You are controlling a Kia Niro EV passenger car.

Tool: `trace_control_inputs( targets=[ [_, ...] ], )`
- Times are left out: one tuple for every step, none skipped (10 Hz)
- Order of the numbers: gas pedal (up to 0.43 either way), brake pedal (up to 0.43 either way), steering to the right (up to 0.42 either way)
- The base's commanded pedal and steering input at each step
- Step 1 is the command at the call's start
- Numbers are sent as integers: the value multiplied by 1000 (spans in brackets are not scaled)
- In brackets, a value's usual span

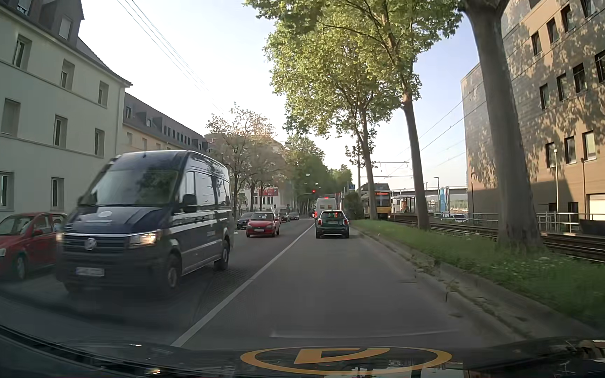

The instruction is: Follow the waypoints while adhering to traffic rules and regulations

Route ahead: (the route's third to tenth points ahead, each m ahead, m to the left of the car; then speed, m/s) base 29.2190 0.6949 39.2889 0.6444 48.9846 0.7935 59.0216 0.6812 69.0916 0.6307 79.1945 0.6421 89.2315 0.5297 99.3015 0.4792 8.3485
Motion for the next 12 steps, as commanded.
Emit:
trace_control_inputs(
  targets=[
    [79,0,-1],
    [79,0,-1],
    [79,0,-1],
    [79,0,-1],
    [79,0,-1],
    [79,0,-1],
    [79,0,-1],
    [79,0,-1],
    [79,0,-1],
    [79,0,-1],
    [79,0,-1],
    [79,0,-1]
  ],
)
